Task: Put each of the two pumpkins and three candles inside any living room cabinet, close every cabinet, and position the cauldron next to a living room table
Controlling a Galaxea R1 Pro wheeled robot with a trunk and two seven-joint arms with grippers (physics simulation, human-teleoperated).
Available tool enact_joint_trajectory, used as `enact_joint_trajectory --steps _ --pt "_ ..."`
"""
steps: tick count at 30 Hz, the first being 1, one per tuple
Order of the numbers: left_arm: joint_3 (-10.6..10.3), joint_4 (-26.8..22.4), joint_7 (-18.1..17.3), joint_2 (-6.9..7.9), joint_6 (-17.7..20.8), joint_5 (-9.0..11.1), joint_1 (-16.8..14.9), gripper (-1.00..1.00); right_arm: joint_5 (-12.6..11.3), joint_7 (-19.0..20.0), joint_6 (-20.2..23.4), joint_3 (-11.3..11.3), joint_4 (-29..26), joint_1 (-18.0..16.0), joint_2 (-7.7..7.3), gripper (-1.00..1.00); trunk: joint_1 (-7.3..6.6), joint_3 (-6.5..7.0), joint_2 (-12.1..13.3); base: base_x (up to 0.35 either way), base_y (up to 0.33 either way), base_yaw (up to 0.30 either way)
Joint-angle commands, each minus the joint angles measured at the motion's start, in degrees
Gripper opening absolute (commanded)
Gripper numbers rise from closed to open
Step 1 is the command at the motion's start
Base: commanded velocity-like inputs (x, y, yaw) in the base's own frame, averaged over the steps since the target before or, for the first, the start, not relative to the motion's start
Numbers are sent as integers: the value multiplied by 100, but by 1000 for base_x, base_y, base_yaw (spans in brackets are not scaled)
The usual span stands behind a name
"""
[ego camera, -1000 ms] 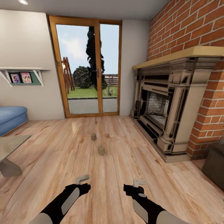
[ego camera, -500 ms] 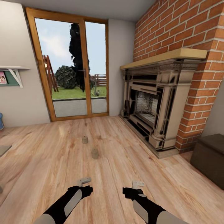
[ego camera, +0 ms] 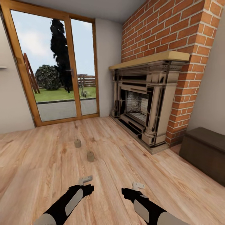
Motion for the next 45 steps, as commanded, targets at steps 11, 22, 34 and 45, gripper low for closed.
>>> enact_joint_trajectory --steps 11,22,34,45 --pt "-51 -258 55 -11 31 -6 -17 100 -177 78 -29 41 56 -7 -9 100 -1 -6 -3 0 329 -297" --pt "-52 -269 59 47 330 32 -12 100 -552 98 -64 44 350 -7 -27 100 -1 -6 -3 0 205 -297" --pt "-59 -906 98 10 999 -23 -21 100 -920 97 -64 40 425 -7 -278 100 -1 -6 -3 1 52 -297" --pt "-78 -1204 103 39 1367 -14 -22 100 -942 104 -58 49 429 -7 -327 100 -1 -6 -3 148 236 -300"
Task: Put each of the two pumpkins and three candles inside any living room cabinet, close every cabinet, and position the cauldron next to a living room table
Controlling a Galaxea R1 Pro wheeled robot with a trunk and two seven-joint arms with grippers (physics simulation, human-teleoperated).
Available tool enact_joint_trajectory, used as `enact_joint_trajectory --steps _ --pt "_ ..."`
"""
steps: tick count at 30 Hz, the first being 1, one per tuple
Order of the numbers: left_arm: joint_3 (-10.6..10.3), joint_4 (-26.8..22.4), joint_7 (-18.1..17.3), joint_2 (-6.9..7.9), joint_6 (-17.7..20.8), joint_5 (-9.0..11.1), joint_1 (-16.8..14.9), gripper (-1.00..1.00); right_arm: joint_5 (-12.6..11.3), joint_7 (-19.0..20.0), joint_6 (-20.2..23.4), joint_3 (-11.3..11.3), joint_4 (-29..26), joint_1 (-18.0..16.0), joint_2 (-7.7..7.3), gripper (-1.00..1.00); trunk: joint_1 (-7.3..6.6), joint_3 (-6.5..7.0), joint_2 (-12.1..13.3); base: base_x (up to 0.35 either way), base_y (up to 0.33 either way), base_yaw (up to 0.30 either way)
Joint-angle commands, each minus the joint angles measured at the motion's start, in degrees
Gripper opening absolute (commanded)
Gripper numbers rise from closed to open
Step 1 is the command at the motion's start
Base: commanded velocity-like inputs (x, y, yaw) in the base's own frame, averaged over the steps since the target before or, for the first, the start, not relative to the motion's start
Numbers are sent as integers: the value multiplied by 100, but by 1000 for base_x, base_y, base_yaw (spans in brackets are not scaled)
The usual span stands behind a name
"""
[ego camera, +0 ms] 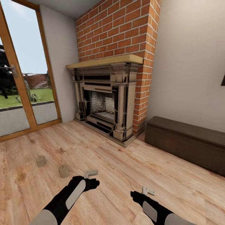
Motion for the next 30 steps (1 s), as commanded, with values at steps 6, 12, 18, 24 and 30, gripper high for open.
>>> enact_joint_trajectory --steps 6,12,18,24,30 --pt "-32 -13 66 9 7 62 -3 100 -55 -28 -9 48 -4 -7 1 100 0 -6 -3 101 270 -300" --pt "-39 -13 68 6 8 61 -3 100 -57 -19 -7 48 2 -7 -6 100 0 -6 -3 24 247 -300" --pt "-42 -17 69 9 12 60 -3 100 -57 63 -1 48 29 -7 -6 100 0 -6 -3 2 111 -300" --pt "-45 -21 72 -3 16 58 -3 100 -51 139 0 48 72 -7 -2 100 0 -6 -3 0 9 -299" --pt "-52 -20 74 -27 16 60 -3 100 -42 151 -8 50 75 -7 1 100 0 -14 -3 0 1 -266"
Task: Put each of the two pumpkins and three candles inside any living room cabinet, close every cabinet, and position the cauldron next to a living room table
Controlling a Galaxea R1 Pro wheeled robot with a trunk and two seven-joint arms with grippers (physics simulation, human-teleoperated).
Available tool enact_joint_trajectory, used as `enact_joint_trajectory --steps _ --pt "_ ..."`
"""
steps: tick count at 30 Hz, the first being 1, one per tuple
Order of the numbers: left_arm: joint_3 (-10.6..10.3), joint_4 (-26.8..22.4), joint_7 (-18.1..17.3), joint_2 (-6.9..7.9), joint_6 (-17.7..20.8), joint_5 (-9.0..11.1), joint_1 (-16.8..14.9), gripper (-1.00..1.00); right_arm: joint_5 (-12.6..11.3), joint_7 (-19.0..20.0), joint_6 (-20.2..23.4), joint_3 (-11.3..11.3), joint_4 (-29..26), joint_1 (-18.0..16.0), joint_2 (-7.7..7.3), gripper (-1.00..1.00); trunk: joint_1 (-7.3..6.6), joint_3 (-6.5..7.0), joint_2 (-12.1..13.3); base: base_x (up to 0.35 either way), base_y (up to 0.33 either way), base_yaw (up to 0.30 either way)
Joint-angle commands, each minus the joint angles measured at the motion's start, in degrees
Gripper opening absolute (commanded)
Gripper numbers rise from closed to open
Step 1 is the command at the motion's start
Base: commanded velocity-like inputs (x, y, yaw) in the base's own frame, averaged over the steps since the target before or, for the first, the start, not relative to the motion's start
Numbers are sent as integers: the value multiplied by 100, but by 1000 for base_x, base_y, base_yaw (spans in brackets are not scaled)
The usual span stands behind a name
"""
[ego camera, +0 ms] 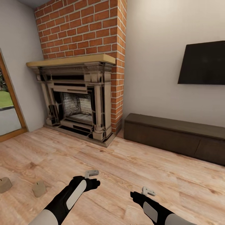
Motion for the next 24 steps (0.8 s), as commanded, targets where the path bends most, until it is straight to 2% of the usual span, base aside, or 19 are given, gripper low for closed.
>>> enact_joint_trajectory --steps 1,9,15,24 --pt "-21 -10 56 7 6 60 -4 100 -43 -32 -13 50 -6 -5 -3 100 -1 -8 -3 0 0 -128" --pt "-60 -18 52 15 6 61 -4 100 38 27 -24 68 171 16 -9 100 -1 -12 -3 0 0 -27" --pt "-79 -17 50 16 6 61 -4 100 -24 281 -20 56 196 16 -9 100 -1 -12 -3 0 0 -11" --pt "-79 -12 47 14 6 64 -4 100 -45 297 8 47 191 18 -1 100 -1 -12 -3 0 5 -42"
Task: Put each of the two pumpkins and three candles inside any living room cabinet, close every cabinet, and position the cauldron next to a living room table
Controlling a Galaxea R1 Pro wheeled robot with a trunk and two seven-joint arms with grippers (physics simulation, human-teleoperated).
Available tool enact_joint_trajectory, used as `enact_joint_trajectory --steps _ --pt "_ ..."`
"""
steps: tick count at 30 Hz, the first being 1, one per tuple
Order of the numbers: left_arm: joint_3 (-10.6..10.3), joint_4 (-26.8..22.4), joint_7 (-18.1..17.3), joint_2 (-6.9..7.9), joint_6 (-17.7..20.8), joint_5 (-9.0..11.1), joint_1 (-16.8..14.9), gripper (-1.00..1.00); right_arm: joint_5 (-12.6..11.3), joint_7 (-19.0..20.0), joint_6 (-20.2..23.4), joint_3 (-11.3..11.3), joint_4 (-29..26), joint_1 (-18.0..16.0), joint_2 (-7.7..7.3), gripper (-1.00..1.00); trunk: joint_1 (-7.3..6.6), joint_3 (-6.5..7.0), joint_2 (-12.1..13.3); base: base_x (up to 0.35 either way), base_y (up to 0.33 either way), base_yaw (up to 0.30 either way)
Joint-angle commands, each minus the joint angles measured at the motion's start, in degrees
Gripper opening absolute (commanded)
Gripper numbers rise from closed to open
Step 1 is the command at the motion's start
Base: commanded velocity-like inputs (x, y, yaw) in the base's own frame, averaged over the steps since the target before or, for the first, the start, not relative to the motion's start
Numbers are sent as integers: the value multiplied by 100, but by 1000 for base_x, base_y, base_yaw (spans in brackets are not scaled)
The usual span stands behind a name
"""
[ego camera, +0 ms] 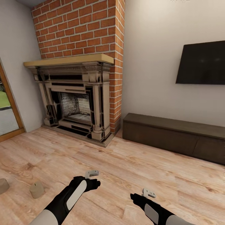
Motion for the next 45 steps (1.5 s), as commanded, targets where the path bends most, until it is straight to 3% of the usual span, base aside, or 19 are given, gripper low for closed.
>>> enact_joint_trajectory --steps 1,17,35,39,45 --pt "-25 -10 55 2 5 58 -4 100 -47 -30 -6 48 -6 -3 -1 100 -1 -6 -3 0 56 -190" --pt "-19 -10 55 14 7 67 -4 100 -56 -12 -3 48 0 -7 -9 100 -1 -6 -3 66 174 -283" --pt "-20 -3 63 -25 5 68 -4 100 -57 -8 -19 48 7 -5 -11 100 -1 -6 -3 316 45 -297" --pt "-19 -1 64 -28 5 64 -4 100 -65 -8 -22 48 4 -5 -71 100 -1 -6 -3 336 -68 -297" --pt "-138 -3 64 -30 6 65 -3 100 -66 -8 -27 46 -1 -6 -115 100 -1 -7 -3 325 -127 -294"
